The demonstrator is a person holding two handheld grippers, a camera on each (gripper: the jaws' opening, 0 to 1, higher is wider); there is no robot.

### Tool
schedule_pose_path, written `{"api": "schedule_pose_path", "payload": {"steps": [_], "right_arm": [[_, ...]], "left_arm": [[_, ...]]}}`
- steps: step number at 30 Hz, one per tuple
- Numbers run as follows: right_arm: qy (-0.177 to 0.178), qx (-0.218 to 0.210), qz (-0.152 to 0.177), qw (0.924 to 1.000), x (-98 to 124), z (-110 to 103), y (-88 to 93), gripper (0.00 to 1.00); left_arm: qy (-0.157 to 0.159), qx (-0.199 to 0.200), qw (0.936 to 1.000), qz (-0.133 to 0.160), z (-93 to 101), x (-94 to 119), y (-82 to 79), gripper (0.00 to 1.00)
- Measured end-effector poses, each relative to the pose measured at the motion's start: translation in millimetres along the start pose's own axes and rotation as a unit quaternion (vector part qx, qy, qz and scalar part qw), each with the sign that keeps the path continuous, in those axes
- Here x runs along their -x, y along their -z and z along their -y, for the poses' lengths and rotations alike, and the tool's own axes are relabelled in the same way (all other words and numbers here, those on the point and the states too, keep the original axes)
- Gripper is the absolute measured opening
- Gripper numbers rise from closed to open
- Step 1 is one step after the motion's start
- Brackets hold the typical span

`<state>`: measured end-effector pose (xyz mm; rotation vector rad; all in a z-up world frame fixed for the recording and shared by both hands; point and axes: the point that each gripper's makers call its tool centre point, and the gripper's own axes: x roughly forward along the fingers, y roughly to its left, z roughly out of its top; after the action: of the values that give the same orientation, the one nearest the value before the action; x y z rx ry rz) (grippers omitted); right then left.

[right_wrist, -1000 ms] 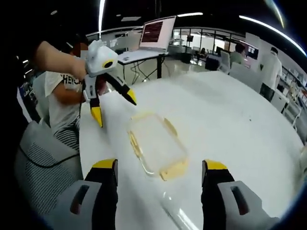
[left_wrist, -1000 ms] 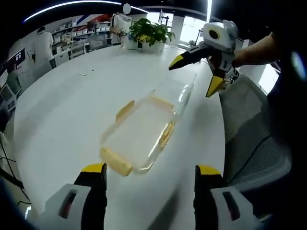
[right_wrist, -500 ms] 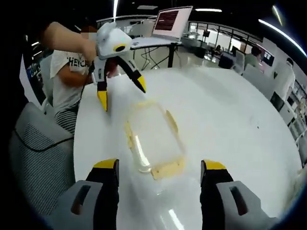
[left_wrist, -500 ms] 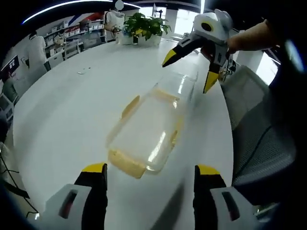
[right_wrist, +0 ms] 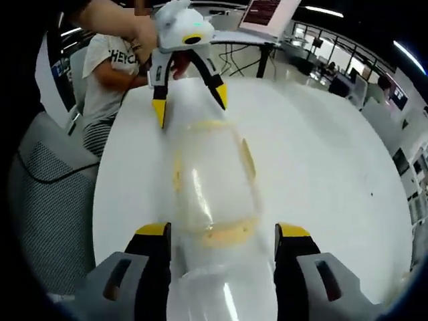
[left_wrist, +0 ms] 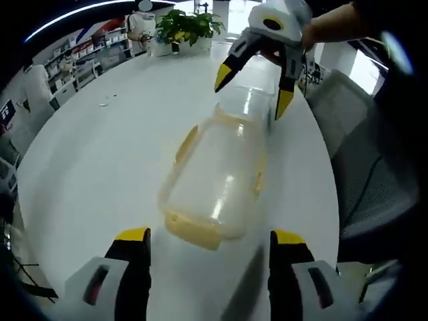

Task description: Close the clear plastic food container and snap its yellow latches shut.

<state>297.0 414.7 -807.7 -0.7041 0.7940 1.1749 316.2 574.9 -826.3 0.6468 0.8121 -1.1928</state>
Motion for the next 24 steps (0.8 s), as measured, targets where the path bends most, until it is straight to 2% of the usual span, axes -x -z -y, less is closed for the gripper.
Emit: {"api": "schedule_pose_path", "payload": {"steps": [5,9,13,19,24], "right_arm": [[-0.006,0.01,-0.012,0.9999,-5,4,1.8,0.56],[-0.014,0.014,-0.027,0.9994,-10,6,5.1,0.56],[-0.023,0.04,-0.057,0.9973,-15,7,13.5,0.56],[-0.041,0.056,-0.084,0.9941,-22,4,18.3,0.53],[-0.043,0.067,-0.103,0.9915,-29,6,21.3,0.52]], "left_arm": [[0.004,-0.037,0.9991,-0.021,-6.4,-5,3.6,0.67],[0.008,-0.049,0.9984,-0.028,-11.2,-7,2.9,0.65],[0.016,-0.071,0.9965,-0.043,-13.7,-10,3.3,0.59],[0.029,-0.104,0.9923,-0.061,-17.0,-14,3.2,0.56],[0.032,-0.121,0.9896,-0.07,-18.0,-15,3.1,0.53]]}}
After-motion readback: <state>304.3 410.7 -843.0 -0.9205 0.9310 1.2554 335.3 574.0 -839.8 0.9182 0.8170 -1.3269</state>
